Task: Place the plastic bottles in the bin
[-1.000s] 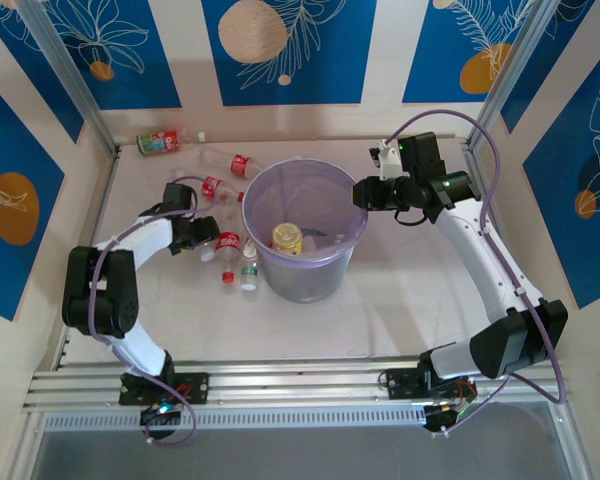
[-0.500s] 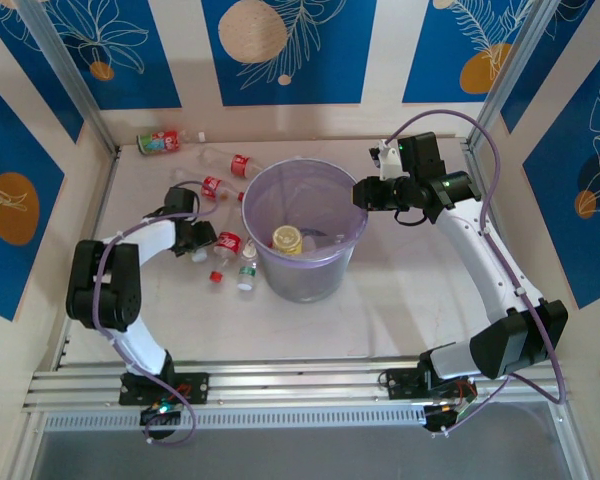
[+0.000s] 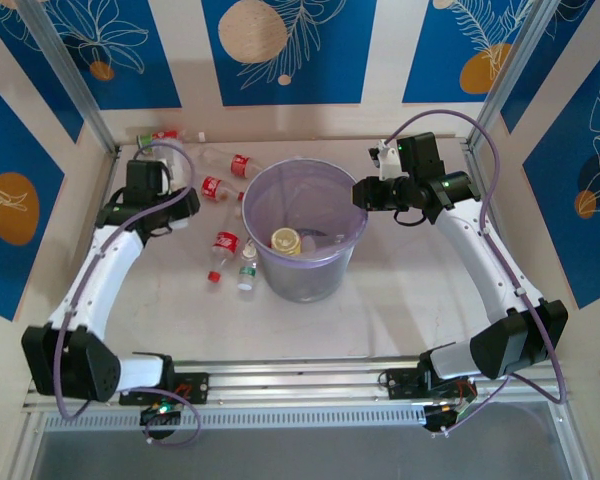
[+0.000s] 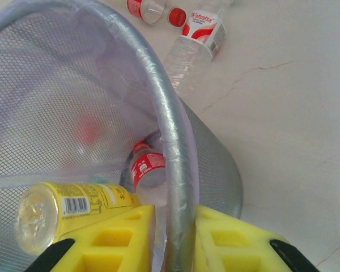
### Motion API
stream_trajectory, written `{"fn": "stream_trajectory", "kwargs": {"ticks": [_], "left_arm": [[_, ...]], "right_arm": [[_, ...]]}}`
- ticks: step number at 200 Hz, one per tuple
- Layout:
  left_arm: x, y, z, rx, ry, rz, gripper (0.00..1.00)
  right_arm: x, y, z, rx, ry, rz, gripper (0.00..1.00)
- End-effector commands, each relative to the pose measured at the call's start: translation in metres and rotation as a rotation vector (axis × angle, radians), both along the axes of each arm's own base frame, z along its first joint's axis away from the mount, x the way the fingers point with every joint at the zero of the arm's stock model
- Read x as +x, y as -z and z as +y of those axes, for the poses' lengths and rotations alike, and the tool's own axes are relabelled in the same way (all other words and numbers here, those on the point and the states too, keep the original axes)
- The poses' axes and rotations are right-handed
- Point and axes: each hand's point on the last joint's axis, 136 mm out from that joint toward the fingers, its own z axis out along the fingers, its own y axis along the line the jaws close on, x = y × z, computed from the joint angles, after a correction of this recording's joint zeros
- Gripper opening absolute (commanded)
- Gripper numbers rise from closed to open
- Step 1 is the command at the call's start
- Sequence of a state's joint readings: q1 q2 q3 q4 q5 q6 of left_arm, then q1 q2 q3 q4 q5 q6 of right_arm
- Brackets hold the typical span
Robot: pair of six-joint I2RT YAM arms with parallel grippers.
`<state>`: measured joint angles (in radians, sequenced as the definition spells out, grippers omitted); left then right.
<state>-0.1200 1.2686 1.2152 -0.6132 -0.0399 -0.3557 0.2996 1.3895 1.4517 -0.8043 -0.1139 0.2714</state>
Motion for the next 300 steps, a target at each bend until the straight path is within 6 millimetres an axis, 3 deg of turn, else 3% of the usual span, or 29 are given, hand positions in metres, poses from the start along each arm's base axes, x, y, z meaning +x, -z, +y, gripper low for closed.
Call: {"fn": "stream_trajectory", "kwargs": {"ticks": [1,51,67,100,127,186,254,300], "left_arm": [[-0.023,-0.044,-0.027,-0.031,0.129,-0.044,0.33],[-0.056,-0.120,-0.102,-0.060,0.368,-0.204,0.22],[-0.062,-0.132,-0.122,-0.072,0.441,-0.225,0.15],[-0.075,-0.143,-0.182,-0.177,0.658,-0.261,0.06],[-0.080,-0.137,-0.224,-0.225,0.782,-0.236,0.03],[-0.102,-0.106,-0.274,-0.241,0.926,-0.149,0.00],[-0.113,-0.046,-0.280,-0.205,0.915,0.020,0.00],[-0.122,-0.030,-0.282,-0.268,0.891,0.088,0.00]], "right_arm": [[-0.006,-0.001,-0.001,-0.011,-0.003,-0.001,0.21],[-0.007,-0.001,0.001,-0.016,-0.003,0.004,0.21],[-0.007,0.000,0.000,-0.018,-0.001,0.005,0.21],[-0.008,-0.002,0.002,-0.016,-0.002,0.002,0.21],[-0.008,-0.002,0.002,-0.024,-0.001,0.001,0.21],[-0.008,-0.002,0.000,-0.034,0.004,-0.001,0.21],[-0.006,-0.003,0.002,-0.038,-0.003,-0.005,0.21],[-0.004,-0.004,0.002,-0.036,-0.001,-0.010,0.21]]}}
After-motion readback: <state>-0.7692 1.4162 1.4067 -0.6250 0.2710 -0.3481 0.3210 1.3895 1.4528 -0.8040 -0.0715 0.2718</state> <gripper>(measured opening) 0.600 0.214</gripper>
